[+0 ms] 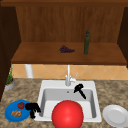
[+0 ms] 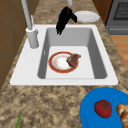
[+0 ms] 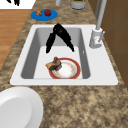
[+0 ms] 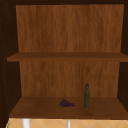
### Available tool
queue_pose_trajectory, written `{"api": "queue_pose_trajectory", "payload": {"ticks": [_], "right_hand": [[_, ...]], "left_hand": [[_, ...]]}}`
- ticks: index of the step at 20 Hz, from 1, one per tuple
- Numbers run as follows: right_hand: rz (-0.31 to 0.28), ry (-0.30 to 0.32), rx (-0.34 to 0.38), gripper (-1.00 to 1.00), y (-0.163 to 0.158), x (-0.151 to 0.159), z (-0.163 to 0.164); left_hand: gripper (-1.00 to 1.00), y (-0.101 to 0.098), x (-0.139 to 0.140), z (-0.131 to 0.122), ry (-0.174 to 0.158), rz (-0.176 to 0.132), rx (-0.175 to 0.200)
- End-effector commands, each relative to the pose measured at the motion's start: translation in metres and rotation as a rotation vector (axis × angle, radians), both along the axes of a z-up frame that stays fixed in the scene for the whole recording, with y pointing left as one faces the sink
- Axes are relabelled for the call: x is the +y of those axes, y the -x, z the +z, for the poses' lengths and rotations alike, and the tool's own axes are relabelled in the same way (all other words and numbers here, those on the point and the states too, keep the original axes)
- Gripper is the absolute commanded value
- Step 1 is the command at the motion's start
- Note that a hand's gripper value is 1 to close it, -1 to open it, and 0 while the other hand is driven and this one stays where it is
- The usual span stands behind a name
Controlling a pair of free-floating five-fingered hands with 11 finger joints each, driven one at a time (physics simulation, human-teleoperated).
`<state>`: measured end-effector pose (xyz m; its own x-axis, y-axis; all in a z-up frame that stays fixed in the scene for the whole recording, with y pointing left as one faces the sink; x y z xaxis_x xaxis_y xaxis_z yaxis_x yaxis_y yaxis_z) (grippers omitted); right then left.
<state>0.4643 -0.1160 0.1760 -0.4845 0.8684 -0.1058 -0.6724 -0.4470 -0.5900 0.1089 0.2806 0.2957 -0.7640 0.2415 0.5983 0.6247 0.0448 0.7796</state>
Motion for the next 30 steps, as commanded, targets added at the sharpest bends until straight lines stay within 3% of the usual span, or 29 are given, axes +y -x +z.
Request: {"api": "queue_pose_trajectory", "payload": {"ticks": [1,7,18,26,30], "right_hand": [[-0.038,-0.124,-0.048,-1.0,0.019,0.007,-0.006],[-0.031,-0.237,-0.103,-1.0,0.046,0.017,-0.017],[-0.06,-0.363,-0.171,-1.0,0.086,0.039,-0.06],[-0.028,-0.373,-0.173,-1.0,0.109,0.034,-0.088],[-0.047,-0.379,-0.165,-1.0,0.107,0.048,-0.107]], "left_hand": [[0.0,0.0,0.0,0.0,0.0,0.0,0.0],[0.0,0.0,0.0,0.0,0.0,0.0,0.0],[0.0,0.0,0.0,0.0,0.0,0.0,0.0],[0.0,0.0,0.0,0.0,0.0,0.0,0.0],[0.0,0.0,0.0,0.0,0.0,0.0,0.0]]}}
